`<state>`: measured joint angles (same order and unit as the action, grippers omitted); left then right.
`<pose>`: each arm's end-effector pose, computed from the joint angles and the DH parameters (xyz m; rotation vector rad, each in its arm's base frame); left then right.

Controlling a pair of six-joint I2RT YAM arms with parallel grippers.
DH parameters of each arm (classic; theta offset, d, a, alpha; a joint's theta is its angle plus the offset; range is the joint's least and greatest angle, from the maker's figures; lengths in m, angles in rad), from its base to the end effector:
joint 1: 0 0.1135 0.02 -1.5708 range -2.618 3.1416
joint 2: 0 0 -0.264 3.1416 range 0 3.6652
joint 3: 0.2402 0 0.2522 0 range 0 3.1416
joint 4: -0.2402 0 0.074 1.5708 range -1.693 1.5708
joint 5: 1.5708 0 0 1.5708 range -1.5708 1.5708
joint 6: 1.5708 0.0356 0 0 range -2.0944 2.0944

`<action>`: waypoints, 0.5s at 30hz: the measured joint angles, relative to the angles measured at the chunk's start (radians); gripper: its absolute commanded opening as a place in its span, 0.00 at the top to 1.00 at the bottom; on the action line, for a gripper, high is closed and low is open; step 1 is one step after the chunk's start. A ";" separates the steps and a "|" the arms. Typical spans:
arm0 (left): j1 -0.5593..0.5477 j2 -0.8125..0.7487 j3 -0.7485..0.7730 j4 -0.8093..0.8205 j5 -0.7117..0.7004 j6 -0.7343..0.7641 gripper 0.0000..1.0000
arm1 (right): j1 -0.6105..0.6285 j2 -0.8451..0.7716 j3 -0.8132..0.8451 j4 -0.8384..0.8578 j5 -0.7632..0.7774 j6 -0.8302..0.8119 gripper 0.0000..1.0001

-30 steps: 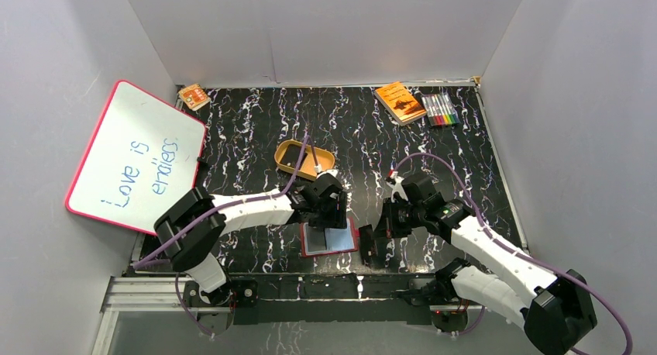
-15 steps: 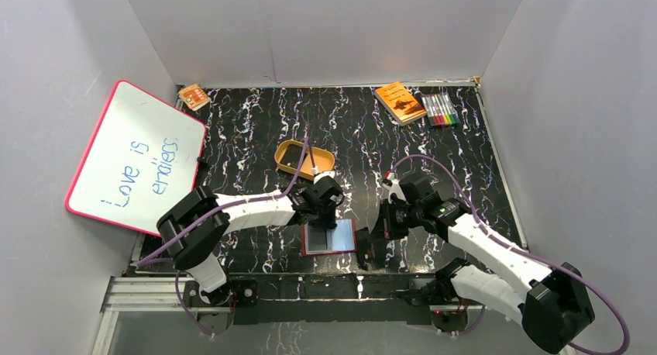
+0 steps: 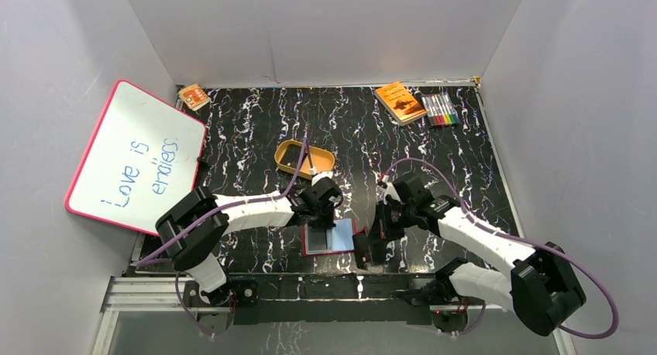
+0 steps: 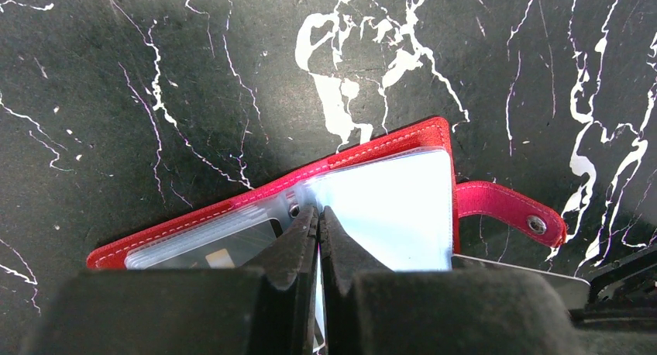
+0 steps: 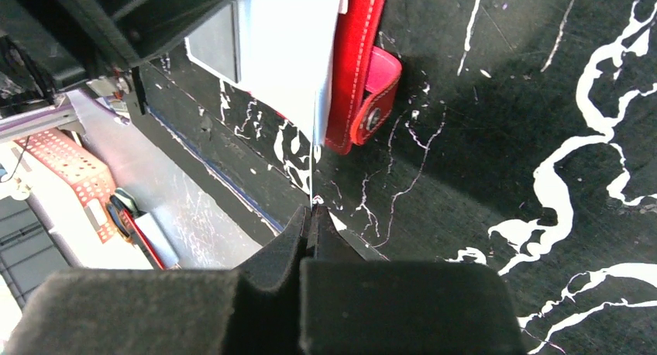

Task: Put the credit cards into the card holder
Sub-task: Turn over the card slot in the card holder.

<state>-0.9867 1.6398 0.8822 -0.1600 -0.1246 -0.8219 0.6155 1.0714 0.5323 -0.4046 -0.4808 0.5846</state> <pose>0.1823 -0.2677 0.1653 0.1581 2.5771 -0.5877 0.1510 0.1269 0.1855 -0.2563 2.6971 1.0409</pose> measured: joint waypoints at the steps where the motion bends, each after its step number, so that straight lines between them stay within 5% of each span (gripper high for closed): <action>1: 0.000 -0.001 -0.002 0.002 0.000 -0.001 1.00 | 0.000 0.006 -0.005 0.005 0.000 0.002 1.00; 15: 0.000 -0.003 -0.005 0.005 -0.003 -0.012 1.00 | 0.000 0.086 -0.019 0.082 -0.028 0.010 1.00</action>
<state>-0.9867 1.6371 0.8768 -0.1547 -0.1276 -0.8341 0.6155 1.1572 0.5137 -0.3229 -0.5087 0.5949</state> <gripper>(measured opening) 0.007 0.012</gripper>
